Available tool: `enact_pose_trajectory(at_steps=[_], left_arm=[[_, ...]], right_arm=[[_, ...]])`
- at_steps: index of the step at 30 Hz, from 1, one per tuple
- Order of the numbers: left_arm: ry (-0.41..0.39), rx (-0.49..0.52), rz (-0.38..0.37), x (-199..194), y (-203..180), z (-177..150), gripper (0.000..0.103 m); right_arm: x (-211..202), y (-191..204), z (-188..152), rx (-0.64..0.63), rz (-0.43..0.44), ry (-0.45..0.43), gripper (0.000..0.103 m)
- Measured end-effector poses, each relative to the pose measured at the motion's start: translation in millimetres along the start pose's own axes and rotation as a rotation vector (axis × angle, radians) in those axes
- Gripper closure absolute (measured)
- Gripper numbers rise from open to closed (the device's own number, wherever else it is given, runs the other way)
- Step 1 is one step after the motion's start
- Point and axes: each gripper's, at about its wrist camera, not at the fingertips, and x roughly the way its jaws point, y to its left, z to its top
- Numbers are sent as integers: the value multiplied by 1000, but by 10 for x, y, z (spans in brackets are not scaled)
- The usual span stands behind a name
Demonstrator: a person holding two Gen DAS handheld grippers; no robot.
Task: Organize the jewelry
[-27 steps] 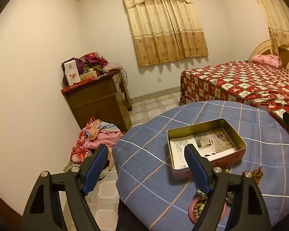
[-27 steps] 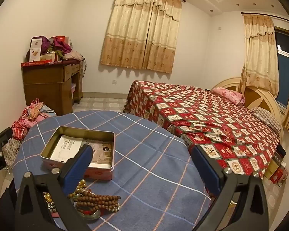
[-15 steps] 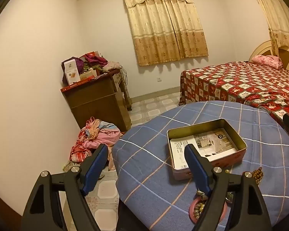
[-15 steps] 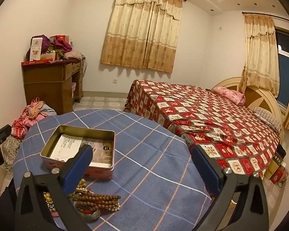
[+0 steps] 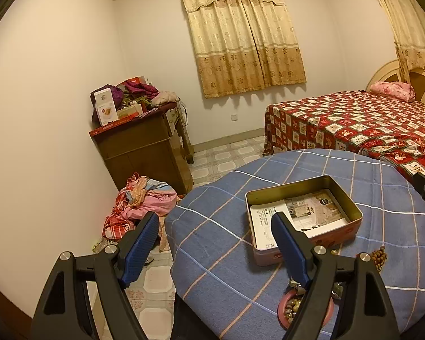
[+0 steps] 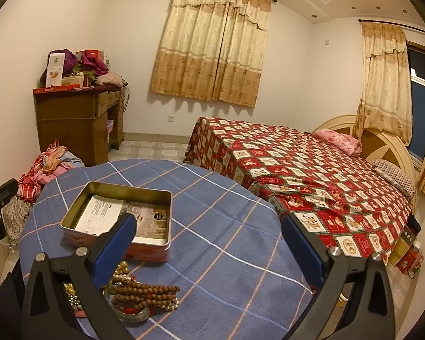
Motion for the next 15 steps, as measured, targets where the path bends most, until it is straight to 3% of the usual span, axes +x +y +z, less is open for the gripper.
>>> enact_pose_trajectory(at_steps=[15], left_arm=[[-1,-5,5,-1,46,25,22]], right_arm=[[-3,14,22,-1,-2,-3,0]])
